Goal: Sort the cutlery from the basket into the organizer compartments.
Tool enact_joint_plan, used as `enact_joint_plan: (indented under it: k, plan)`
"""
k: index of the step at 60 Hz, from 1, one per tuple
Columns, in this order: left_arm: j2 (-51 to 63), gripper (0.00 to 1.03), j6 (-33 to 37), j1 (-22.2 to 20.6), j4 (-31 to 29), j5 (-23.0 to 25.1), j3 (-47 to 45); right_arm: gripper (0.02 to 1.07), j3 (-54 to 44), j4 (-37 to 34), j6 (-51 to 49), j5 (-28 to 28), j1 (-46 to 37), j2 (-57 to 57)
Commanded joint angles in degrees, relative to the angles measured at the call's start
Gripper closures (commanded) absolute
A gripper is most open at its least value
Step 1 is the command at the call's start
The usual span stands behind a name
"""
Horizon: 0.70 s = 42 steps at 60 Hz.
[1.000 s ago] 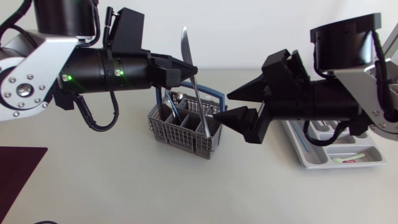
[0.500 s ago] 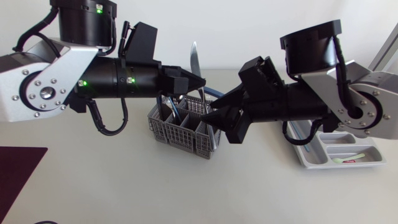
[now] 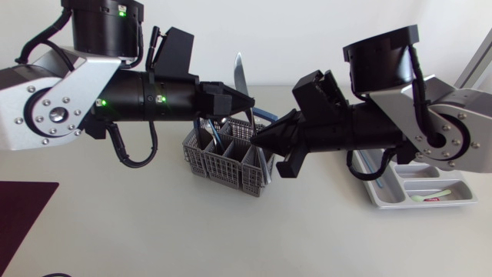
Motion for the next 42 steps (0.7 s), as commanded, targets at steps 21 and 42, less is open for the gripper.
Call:
enact_joint_plan:
  k: [21, 42]
  plan:
    - [-0.31, 0.59, -2.29, 1.36, 2.16, 0.94, 2.34, 1.01, 0.48, -1.92, 0.51, -1.39, 0.75, 0.37]
    - [-2.86, 0.43, -2.91, 9.88, 1.54, -0.03, 5.42, 1.01, -3.12, -5.7, -0.63, -0.96, -2.24, -5.17]
